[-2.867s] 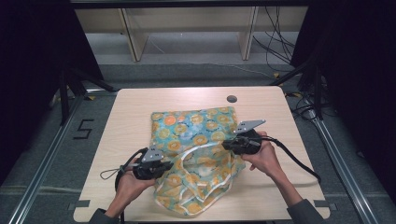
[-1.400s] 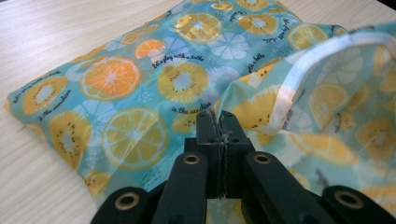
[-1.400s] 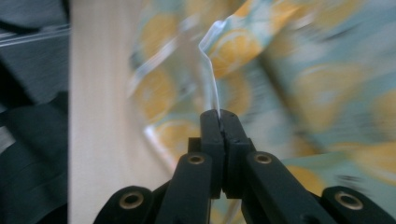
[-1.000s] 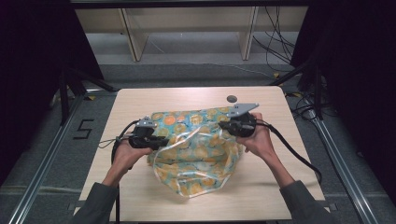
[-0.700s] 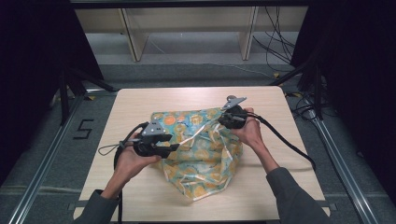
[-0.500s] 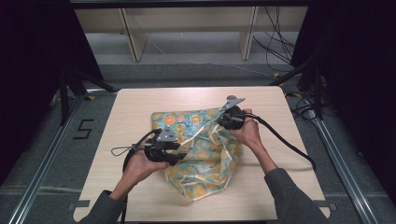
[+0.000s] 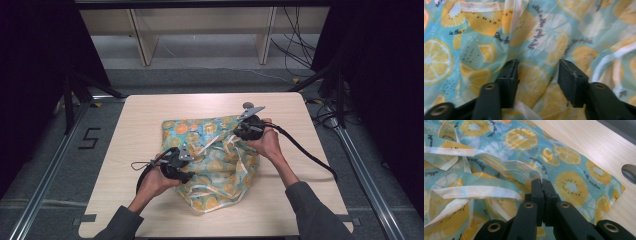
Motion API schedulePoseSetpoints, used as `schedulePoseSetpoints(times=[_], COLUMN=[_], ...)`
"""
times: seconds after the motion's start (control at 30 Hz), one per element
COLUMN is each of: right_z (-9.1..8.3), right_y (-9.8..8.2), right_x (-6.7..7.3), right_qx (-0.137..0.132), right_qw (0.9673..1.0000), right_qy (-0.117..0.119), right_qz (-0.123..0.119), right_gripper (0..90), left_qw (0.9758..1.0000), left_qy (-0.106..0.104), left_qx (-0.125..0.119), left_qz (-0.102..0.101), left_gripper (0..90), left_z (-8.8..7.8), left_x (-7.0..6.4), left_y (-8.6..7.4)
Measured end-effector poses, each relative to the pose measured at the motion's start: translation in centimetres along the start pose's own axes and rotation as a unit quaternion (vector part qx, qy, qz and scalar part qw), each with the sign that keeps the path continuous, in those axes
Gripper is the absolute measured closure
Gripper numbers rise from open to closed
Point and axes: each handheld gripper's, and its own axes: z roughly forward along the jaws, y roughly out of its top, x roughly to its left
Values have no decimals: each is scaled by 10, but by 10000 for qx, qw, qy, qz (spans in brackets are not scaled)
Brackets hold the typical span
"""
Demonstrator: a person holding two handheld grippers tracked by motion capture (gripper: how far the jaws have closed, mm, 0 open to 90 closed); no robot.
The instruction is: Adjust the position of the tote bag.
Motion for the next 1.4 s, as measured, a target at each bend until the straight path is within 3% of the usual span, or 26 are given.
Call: schedulePoseSetpoints(times=[0.13,0.2,0.27,0.33,0.4,0.43,0.53,0.57,0.67,0.8,0.83,0.9,0.97,1.0,1.03,1.17,1.2,1.27,1.33,1.37,1.4], right_z=[-3,-8,-15,-28,-43,-55,-80,-90,-111,-121,-118,-109,-98,-96,-95,-104,-107,-110,-109,-104,-100], right_y=[-1,0,0,0,0,-1,-3,-5,-13,-26,-29,-32,-34,-33,-32,-25,-23,-18,-14,-12,-10], right_x=[3,3,5,13,13,19,26,32,46,69,75,81,81,78,74,65,63,56,46,39,35], right_qx=[62,176,-21,34,-169,-224,-489,-466,-713,-604,-474,-324,-291,-268,-407,-630,-659,-676,-658,-700,-680], right_qw=[10000,9998,10000,9995,9997,9993,9978,9972,9955,9957,9964,9976,9978,9974,9963,9953,9953,9960,9968,9969,9971], right_qy=[25,66,36,-24,140,187,403,447,600,699,704,598,454,514,512,489,464,335,229,130,62], right_qz=[-53,-29,49,307,-91,224,201,364,164,67,12,-161,-384,-421,-553,-551,-529,-481,-403,-339,-342], right_gripper=[837,759,708,639,583,572,539,524,501,478,479,562,734,827,877,900,900,900,900,900,900], left_qw=[9998,9996,9991,9984,9977,9978,9964,9960,9952,9940,9937,9936,9922,9913,9910,9880,9837,9804,9775,9774,9757], left_qy=[-104,-23,-21,-101,-202,-186,-259,-255,-263,-379,-394,-437,-571,-658,-669,-817,-937,-1008,-988,-927,-887], left_qx=[-176,-217,-381,-557,-646,-642,-807,-843,-932,-1022,-1029,-1033,-1102,-1136,-1157,-1307,-1524,-1682,-1849,-1886,-1969], left_qz=[-67,155,158,52,-19,-7,-91,-125,-130,-126,-184,-140,-147,-100,-100,-87,-183,-168,-231,-232,-362], left_gripper=[797,844,875,890,894,894,895,895,895,895,895,895,895,895,895,896,896,896,896,896,896], left_z=[2,0,-2,-6,-12,-14,-22,-25,-32,-37,-38,-39,-43,-45,-49,-66,-74,-84,-93,-95,-97], left_x=[10,10,11,13,14,14,15,16,17,18,16,13,9,7,4,-6,-10,-11,-7,-3,4], left_y=[-3,-3,-4,-6,-6,-6,-5,-5,-5,-5,-5,-7,-10,-12,-15,-22,-22,-21,-18,-17,-14])
